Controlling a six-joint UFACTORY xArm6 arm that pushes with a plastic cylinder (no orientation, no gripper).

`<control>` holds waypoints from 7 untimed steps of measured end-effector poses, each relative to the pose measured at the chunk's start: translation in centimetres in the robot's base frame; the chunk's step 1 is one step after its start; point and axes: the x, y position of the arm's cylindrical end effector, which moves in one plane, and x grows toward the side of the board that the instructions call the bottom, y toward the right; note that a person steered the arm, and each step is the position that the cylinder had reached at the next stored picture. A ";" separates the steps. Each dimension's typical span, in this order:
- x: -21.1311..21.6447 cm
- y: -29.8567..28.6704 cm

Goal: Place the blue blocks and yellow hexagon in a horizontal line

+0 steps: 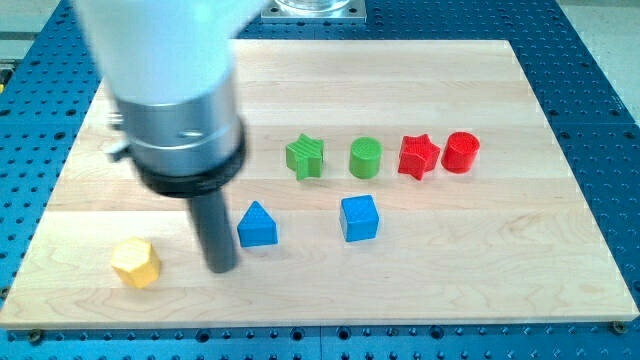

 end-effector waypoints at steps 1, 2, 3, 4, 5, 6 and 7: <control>-1.0 0.0; -2.1 0.1; -1.7 3.2; -0.4 4.2; 5.3 2.0; 5.2 -3.2; 4.6 -5.9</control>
